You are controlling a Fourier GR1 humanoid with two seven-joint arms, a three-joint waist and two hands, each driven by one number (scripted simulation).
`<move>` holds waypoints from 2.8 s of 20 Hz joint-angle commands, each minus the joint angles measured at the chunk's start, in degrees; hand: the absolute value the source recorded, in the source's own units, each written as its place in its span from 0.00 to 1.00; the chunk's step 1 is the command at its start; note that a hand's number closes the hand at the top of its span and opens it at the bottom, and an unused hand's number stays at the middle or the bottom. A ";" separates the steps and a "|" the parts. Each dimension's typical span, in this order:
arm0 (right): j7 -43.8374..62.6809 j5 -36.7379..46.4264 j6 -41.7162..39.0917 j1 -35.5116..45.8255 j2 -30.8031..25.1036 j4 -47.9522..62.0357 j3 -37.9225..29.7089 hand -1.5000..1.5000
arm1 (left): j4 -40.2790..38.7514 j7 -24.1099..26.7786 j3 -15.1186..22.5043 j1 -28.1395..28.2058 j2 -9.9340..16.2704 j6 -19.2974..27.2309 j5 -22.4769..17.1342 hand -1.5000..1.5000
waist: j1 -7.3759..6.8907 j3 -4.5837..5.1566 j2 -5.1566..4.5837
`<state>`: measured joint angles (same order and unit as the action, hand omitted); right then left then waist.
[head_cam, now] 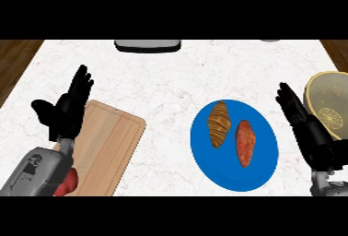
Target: Pick the sweet potato from the plate and place it in the bowl
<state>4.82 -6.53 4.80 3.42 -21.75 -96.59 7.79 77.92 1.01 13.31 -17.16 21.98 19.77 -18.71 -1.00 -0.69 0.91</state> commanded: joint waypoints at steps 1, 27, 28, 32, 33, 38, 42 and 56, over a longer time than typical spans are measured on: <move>-4.71 -8.41 -8.98 3.93 -0.37 5.09 -3.74 1.00 | 3.20 -0.03 -0.74 1.62 1.33 0.90 2.03 0.50 | 0.23 0.61 -0.92; -39.83 8.44 -40.71 20.69 -19.78 32.62 -1.89 0.00 | 8.38 -5.49 1.52 1.31 6.05 3.14 10.37 0.50 | -0.99 0.62 -1.14; -39.25 9.27 -42.92 22.05 -23.03 32.90 -1.51 0.00 | 6.68 -5.27 0.97 0.63 5.93 3.11 10.40 0.50 | -0.74 0.65 -1.25; -39.36 12.90 -43.40 24.56 -21.49 32.06 2.94 0.00 | 10.06 -6.88 1.89 2.68 4.63 3.64 11.31 0.50 | -0.35 0.65 -0.98; -36.54 12.36 -44.15 25.94 -20.44 31.54 3.47 0.00 | 10.02 -7.47 0.75 2.99 5.79 2.41 10.85 0.50 | -0.14 0.68 -0.94; -37.89 16.52 -45.74 26.62 -19.73 31.56 8.17 0.00 | 12.28 -9.57 1.76 3.45 4.38 5.03 14.58 0.50 | 0.04 0.65 -0.98; -35.62 20.55 -43.30 26.34 -16.42 30.39 11.39 0.00 | 13.53 -8.32 -0.78 6.08 5.38 1.39 12.79 0.50 | -0.01 0.67 -0.96; -33.91 35.77 -40.58 27.93 -9.43 37.31 13.22 0.00 | 14.59 -8.60 -2.98 7.83 -0.16 -0.60 18.32 0.50 | 0.34 0.66 -1.00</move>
<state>-24.20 25.23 -35.60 28.91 -32.02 -65.71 21.91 90.00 -7.36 9.63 -11.74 23.95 19.04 -2.36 -0.40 -0.01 -0.04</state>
